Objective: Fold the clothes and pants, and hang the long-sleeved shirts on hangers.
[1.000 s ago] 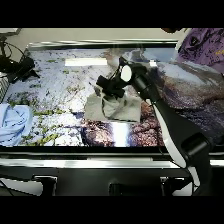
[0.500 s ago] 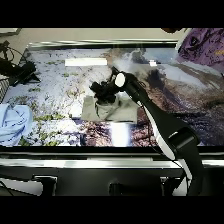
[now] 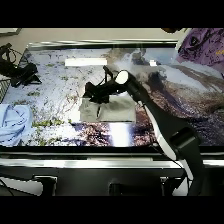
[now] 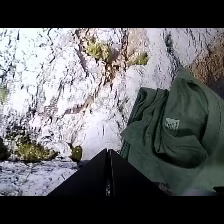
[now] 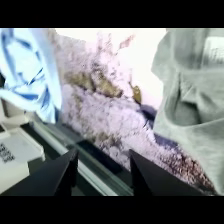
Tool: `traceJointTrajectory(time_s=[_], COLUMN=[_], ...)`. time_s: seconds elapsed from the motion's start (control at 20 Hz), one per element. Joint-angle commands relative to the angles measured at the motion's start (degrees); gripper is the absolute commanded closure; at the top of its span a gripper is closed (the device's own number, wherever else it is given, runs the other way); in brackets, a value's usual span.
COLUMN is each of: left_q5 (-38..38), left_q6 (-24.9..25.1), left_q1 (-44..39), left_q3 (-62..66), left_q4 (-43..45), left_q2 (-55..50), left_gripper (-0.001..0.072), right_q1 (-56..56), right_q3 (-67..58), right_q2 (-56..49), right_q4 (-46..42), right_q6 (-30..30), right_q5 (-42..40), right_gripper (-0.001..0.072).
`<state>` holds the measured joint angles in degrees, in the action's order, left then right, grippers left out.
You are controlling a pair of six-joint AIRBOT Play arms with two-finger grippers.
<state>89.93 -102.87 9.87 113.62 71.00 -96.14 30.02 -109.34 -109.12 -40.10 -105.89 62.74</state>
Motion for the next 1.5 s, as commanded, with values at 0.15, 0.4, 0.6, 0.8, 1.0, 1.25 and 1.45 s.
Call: traceJointTrajectory(time_s=[0.15, 0.4, 0.6, 0.8, 1.0, 1.25, 1.45], left_q5=[-0.37, -0.37, -0.37, -0.37, -0.37, -0.37, -0.37], left_q6=[-0.02, 0.0, 0.0, 0.02, 0.0, 0.0, 0.0], left_q1=[0.07, 0.17, 0.24, 0.22, 0.22, 0.22, 0.17], left_q3=[0.0, 0.0, 0.0, 0.0, 0.0, 0.0, 0.0], left_q4=[0.0, 0.0, 0.0, 0.0, 0.0, 0.0, 0.0], left_q2=[-0.11, -0.09, -0.09, -0.09, -0.09, -0.11, -0.11], left_gripper=[0.0685, 0.0685, 0.0685, 0.0684, 0.0684, 0.0684, 0.0685], right_q1=[-16.13, -41.7, -50.8, -48.98, -42.93, -36.68, -34.01], right_q3=[-0.04, 3.76, 23.17, 39.32, 41.62, 41.62, 41.62], right_q2=[11.91, 16.72, 16.68, 13.22, 6.67, 2.36, 1.92], right_q4=[-1.14, -7.54, 2.89, 10.75, 14.43, 17.9, 20.39], right_q6=[11.76, 19.89, 28.57, 37.53, 41.24, 43.15, 43.78], right_q5=[14.86, 23.15, 18.6, 12.74, 9.31, 5.31, 3.17], right_gripper=[0.0281, 0.0222, 0.0222, 0.0223, 0.0223, 0.0223, 0.0235])
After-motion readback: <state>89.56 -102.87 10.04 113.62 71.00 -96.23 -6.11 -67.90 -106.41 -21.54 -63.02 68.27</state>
